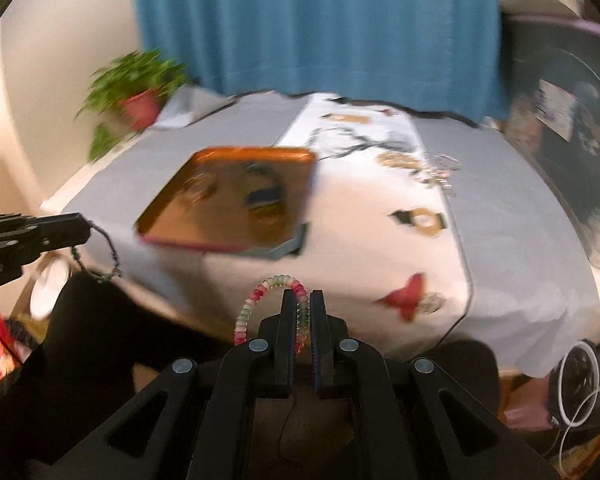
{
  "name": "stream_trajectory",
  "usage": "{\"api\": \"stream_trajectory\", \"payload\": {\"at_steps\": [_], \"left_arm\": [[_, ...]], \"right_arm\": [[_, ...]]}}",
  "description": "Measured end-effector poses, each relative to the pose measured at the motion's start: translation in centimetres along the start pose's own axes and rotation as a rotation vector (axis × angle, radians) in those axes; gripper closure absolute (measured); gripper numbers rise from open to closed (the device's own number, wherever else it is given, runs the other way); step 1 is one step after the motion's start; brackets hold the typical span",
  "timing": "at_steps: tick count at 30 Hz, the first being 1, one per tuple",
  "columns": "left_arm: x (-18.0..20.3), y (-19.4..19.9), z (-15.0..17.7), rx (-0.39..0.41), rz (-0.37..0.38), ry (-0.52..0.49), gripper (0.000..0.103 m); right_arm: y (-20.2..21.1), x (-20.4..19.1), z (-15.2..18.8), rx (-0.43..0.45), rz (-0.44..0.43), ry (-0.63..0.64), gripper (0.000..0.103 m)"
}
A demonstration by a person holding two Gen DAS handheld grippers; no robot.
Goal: Organize jewelry
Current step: 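Carry both beaded bracelets over the orange tray and open both tools to drop them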
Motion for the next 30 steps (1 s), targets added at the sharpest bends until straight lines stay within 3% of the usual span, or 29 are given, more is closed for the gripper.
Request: {"api": "stream_trajectory", "payload": {"at_steps": [9, 30], "left_arm": [[-1.3, 2.3, 2.6, 0.047, -0.019, 0.029, 0.099], [-0.8, 2.1, 3.1, 0.037, 0.011, 0.018, 0.099]], "right_arm": [[2.4, -4.5, 1.1, 0.004, -0.03, 0.095, 0.097], [2.1, -5.2, 1.4, -0.035, -0.029, 0.123, 0.097]]}}
Point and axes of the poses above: each gripper's, at about its wrist camera, not at the fingertips, and y roughly against the way its jaws point, x to its right, z to its underside, the point moved 4 cm from there along -y, roughly the way its jaws point, and after that the axes turned 7 degrees about z, right-handed, at the moved point
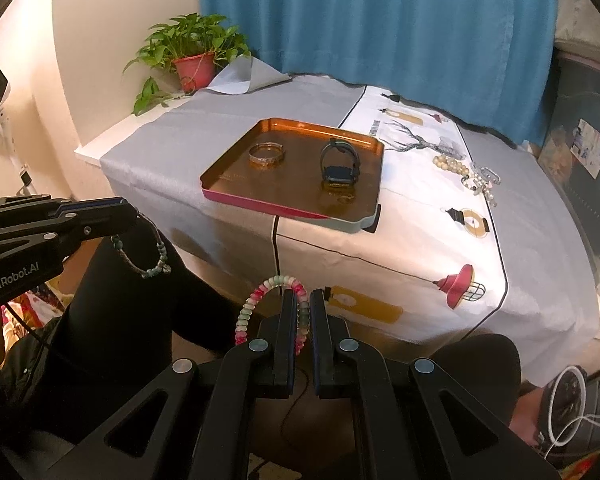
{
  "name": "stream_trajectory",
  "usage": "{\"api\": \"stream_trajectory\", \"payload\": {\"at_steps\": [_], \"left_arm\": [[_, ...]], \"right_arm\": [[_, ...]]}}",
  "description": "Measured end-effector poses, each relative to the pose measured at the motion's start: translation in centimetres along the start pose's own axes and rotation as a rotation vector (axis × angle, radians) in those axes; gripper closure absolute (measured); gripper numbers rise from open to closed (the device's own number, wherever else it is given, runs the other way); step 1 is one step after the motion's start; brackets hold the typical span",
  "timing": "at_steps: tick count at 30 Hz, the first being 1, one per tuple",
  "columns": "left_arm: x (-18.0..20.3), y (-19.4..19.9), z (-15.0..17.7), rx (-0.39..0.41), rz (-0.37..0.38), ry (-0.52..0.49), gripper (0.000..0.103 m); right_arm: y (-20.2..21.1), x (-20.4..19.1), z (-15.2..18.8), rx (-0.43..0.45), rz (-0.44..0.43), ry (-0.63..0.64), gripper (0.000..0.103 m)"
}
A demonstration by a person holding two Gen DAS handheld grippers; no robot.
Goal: Organize jewelry
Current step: 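Carry both beaded bracelets over the orange tray and open both tools to drop them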
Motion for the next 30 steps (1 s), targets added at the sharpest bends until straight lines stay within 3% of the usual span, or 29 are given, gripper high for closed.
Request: {"api": "stream_trajectory", "payload": {"at_steps": [16, 30], "left_arm": [[-2.8, -1.2, -0.6, -0.017, 0.003, 0.061, 0.099], [-5.5, -4.8, -6.5, 0.017, 0.025, 0.062, 0.099]], "right_arm": [[-2.0, 0.1, -0.8, -0.021, 0.011, 0.005, 0.096], [-7.8, 0.3, -7.2, -0.012, 0.012, -0.022, 0.096]]}}
Point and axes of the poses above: each gripper's, at about its wrist camera, not at the fingertips, and y roughly against the way its jaws point, x to its right, z to its underside, the point moved 4 cm from there along -y, roughly the way its jaws point, and after that the axes turned 7 degrees about z, right-handed, at the moved point
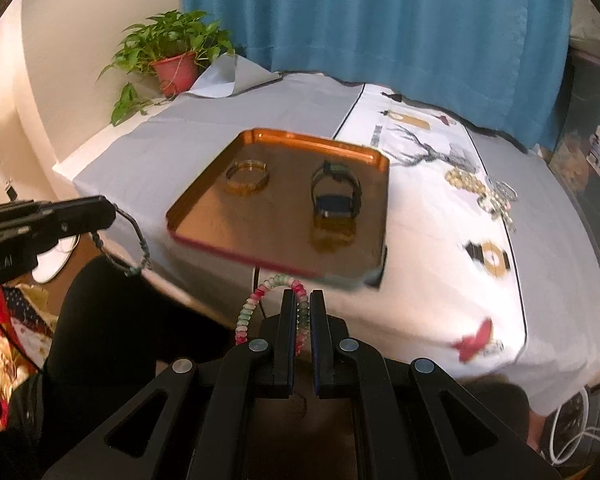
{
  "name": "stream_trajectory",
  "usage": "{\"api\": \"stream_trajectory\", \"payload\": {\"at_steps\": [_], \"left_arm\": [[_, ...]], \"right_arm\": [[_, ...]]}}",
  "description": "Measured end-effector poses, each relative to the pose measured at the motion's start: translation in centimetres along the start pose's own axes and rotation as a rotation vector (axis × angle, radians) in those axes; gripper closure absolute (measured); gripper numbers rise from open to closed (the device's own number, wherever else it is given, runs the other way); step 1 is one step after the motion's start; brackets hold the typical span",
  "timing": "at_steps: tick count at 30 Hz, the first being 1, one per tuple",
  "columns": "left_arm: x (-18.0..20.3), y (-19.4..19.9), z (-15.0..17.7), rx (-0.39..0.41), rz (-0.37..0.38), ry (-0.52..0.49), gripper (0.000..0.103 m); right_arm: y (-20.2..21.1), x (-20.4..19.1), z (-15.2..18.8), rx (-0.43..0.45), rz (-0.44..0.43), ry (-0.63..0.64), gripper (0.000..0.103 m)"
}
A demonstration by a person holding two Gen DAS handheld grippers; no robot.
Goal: Organize jewelry
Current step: 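Carry both beaded bracelets over the orange tray and open both tools to drop them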
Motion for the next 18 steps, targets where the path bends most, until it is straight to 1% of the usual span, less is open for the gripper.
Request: {"api": "stream_trajectory", "payload": {"at_steps": [4, 10, 17, 18], "left_arm": [[-0.8, -2.0, -1.5, -0.007, 0.015, 0.009, 0.099], [-2.4, -5.4, -3.9, -0.022, 0.027, 0.019, 0.099], [-3.7, -9.3, -5.1, -0.055, 0.033, 0.026, 0.099], [-3.9, -9.9, -5.2, -0.062, 0.027, 0.019, 0.098]], "right_arm": [[-2.5, -0.4, -2.2, -0.001, -0.004, -0.001, 0.096], [-6.5, -0.7, -4.5, -0.025, -0.008, -0.009, 0.096], [-10.6, -0.8, -6.1, -0.049, 0.004, -0.024, 0.096], [-10.9, -0.8, -6.1, -0.051, 0.004, -0.02, 0.095]]}}
Point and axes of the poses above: each gripper's, at about its wrist camera, not at the fingertips, and y roughly against the way its jaws point, x to its right, z to its underside, the point moved 4 cm from there along -y, roughly the way its jaws point, and after that the axes turned 7 degrees about z, right-handed, at the moved point
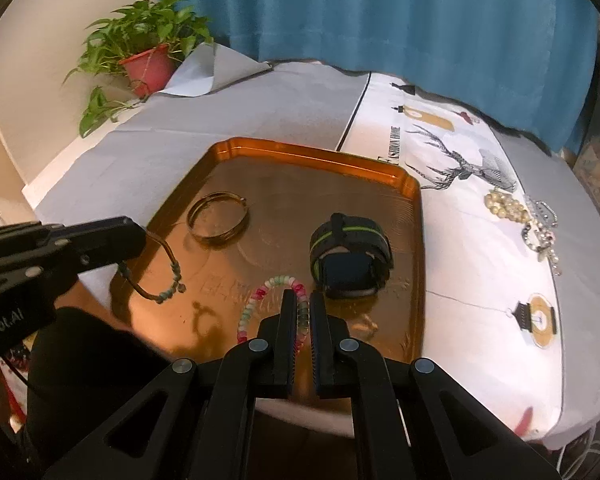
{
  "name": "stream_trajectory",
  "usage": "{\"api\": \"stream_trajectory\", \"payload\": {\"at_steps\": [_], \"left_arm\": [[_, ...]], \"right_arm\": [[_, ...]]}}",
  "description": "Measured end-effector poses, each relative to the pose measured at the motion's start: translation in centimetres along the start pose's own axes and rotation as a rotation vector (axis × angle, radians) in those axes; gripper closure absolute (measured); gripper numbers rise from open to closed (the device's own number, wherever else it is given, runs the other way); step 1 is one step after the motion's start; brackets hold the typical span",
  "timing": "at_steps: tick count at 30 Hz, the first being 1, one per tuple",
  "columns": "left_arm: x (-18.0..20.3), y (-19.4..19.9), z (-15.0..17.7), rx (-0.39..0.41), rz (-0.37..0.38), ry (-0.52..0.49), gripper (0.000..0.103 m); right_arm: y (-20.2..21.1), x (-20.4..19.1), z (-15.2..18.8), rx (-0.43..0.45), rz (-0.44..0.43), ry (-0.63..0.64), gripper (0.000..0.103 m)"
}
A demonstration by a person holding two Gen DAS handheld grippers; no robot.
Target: Organize jewelry
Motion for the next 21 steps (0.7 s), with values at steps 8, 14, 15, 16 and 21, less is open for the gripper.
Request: {"api": "stream_trajectory", "payload": {"at_steps": [8, 14, 15, 16, 21], "left_arm": [[-0.9, 0.1, 0.9, 0.055, -0.145, -0.067, 0.01], [-1.0, 1.9, 5.1, -0.022, -0.169, -0.047, 0.01], [-0.9, 2.3, 5.8, -0.032, -0.168, -0.039, 0.01], [-0.6, 2.8, 6.6, -0.043, -0.165, -0.028, 0.01], [1.6, 4.8, 9.7, -0.073, -0.138, 0.0, 0.01]], "right_arm": [[0.1, 0.4, 1.5, 0.013, 0.074, 0.036, 0.039], [2.7, 0.8, 4.9, -0.02, 0.073, 0.036, 0.039], [3.4, 0.9, 5.5, -0.021, 0.072, 0.036, 0.039], [4.1, 0.9, 6.0, -0.021, 0.075, 0.035, 0.039], [7.4, 1.1, 8.4, -0.007, 0.079, 0.024, 0.038]]}}
Point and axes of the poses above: each gripper's, at about its wrist camera, not at the fingertips, and y roughly against the way its jaws point, x to its right, z to its underside, the point moved 4 cm from there along -y, roughly the way its jaws point, and after that the axes turned 7 degrees about z, right-handed, at the moved point
